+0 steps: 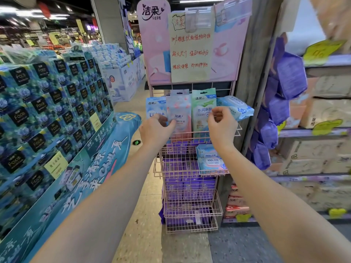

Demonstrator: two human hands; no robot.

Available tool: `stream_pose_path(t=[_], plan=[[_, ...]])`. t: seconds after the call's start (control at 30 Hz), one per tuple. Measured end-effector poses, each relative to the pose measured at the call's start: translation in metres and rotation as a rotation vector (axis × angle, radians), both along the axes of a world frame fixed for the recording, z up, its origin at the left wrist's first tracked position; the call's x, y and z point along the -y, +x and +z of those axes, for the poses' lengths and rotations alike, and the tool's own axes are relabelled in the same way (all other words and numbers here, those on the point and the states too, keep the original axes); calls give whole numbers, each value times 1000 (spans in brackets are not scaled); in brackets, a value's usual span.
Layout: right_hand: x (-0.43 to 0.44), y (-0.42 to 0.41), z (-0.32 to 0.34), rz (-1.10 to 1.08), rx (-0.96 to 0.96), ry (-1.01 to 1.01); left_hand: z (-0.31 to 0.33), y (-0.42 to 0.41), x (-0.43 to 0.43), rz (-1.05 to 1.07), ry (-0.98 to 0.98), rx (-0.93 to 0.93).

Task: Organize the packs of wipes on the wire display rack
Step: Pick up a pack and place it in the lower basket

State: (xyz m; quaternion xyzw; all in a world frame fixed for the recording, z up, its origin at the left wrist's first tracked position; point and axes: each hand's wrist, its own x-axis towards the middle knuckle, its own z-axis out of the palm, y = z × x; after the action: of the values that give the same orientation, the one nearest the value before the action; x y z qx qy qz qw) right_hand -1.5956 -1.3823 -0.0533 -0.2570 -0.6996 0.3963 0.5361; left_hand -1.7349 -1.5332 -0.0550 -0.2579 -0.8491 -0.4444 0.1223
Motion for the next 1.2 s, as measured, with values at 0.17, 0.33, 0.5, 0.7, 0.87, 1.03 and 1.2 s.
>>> stream_pose_path(t=[0.17, 0.33, 0.5, 0.7, 0.87, 1.03, 1.2], plan=[[-14, 18, -1, -66, -17, -16, -1, 10, -1, -16, 95, 24], [-5, 15, -3, 80, 45, 36, 2, 14, -9, -66, 183, 29], [-7, 14, -3, 24, 37, 0, 10, 12, -21, -67, 3, 12], [-36, 33, 4, -337, -149, -73, 8, 14, -29, -8, -84, -41], [-72, 39, 4, -363, 79, -371, 5, 15, -29, 4, -59, -30], [-94, 35, -5, -107, 225, -410, -2, 27, -28, 10, 107, -14], [-108, 32, -13, 42, 130, -393, 1, 44, -26, 126, 274, -189]])
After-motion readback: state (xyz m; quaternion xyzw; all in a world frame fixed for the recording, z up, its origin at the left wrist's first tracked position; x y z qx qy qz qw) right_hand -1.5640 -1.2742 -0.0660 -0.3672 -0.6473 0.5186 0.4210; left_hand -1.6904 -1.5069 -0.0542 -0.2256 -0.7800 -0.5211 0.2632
